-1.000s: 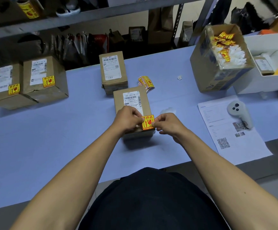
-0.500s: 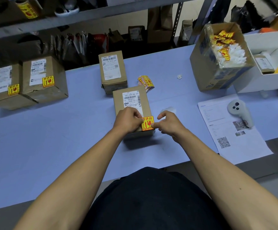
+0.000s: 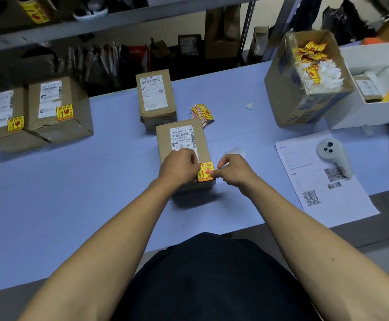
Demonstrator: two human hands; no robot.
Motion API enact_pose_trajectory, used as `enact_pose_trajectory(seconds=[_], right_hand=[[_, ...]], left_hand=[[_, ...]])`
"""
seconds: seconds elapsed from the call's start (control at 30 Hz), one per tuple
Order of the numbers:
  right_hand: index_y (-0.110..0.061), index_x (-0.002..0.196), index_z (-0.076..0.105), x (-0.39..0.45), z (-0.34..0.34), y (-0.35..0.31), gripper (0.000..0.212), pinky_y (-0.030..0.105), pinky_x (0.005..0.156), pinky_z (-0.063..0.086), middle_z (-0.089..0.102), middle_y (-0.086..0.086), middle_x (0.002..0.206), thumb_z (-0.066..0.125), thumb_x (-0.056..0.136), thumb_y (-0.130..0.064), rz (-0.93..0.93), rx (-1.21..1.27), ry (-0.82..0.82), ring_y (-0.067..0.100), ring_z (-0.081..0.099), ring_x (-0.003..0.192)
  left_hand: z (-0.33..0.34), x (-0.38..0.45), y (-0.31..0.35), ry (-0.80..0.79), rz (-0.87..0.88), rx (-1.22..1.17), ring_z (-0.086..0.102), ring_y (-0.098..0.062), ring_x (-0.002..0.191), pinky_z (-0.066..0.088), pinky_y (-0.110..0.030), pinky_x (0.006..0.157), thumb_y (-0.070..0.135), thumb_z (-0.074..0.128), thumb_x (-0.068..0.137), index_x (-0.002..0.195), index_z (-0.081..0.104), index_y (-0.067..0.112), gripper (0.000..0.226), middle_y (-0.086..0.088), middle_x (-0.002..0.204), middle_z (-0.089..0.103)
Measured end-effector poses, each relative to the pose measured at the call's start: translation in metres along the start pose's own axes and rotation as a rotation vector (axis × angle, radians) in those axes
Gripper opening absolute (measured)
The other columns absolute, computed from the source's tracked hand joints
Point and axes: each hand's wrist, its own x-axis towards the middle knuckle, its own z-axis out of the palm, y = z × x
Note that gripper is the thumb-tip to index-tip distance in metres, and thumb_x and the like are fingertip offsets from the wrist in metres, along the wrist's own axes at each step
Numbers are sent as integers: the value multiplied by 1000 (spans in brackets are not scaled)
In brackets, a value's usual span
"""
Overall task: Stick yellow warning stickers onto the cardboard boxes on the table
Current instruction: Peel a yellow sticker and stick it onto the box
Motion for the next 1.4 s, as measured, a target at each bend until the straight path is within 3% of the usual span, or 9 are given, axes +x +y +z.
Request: enact_pose_trajectory(seconds=[0.4, 0.6, 0.83, 1.1, 1.27, 1.4], right_hand=[[-18, 78, 50, 0, -2, -3, 34, 27, 54, 34, 55, 5, 77, 84, 78, -18, 6, -17, -27, 14, 44, 59], [-17, 80, 47, 1, 0, -4, 35, 38, 67, 51, 61, 13, 87, 82, 80, -14, 6, 21, 3, 23, 55, 70], [-16, 84, 45, 2, 0, -4, 33, 33, 63, 54, 68, 20, 96, 77, 83, -7, 26, 57, -36, 25, 66, 75], [-15, 84, 46, 3, 0, -2, 32, 33, 62, 56, 68, 20, 96, 76, 84, -5, 24, 67, -35, 24, 66, 73], [-16, 85, 47, 5, -1, 0, 33, 34, 62, 56, 68, 17, 93, 80, 82, -12, 39, 66, -30, 24, 67, 77], [-15, 85, 51, 4, -5, 2, 31, 35, 64, 57, 68, 15, 98, 81, 81, -22, 56, 41, -61, 24, 68, 86]], left_hand=[[1, 2, 1, -22, 49, 45, 61, -31, 84, 45, -32, 63, 16, 54, 85, 78, 64, 17, 12, -10, 85, 70], [0, 3, 0, -38, 54, 35, 62, -31, 85, 48, -36, 66, 14, 54, 86, 82, 66, 11, 13, -11, 86, 70], [1, 3, -1, -26, 57, 31, 62, -30, 84, 47, -33, 65, 13, 55, 87, 84, 68, 11, 13, -10, 85, 70], [2, 1, 0, -13, 79, 56, 62, -32, 85, 48, -35, 67, 12, 54, 87, 85, 67, 10, 13, -12, 86, 70], [2, 0, 0, 9, 100, 116, 61, -33, 90, 41, -31, 63, 18, 58, 89, 87, 67, 12, 10, -13, 90, 70], [2, -2, -4, 67, 61, 134, 62, -33, 94, 44, -32, 65, 30, 64, 87, 96, 63, 13, 19, -10, 95, 69]])
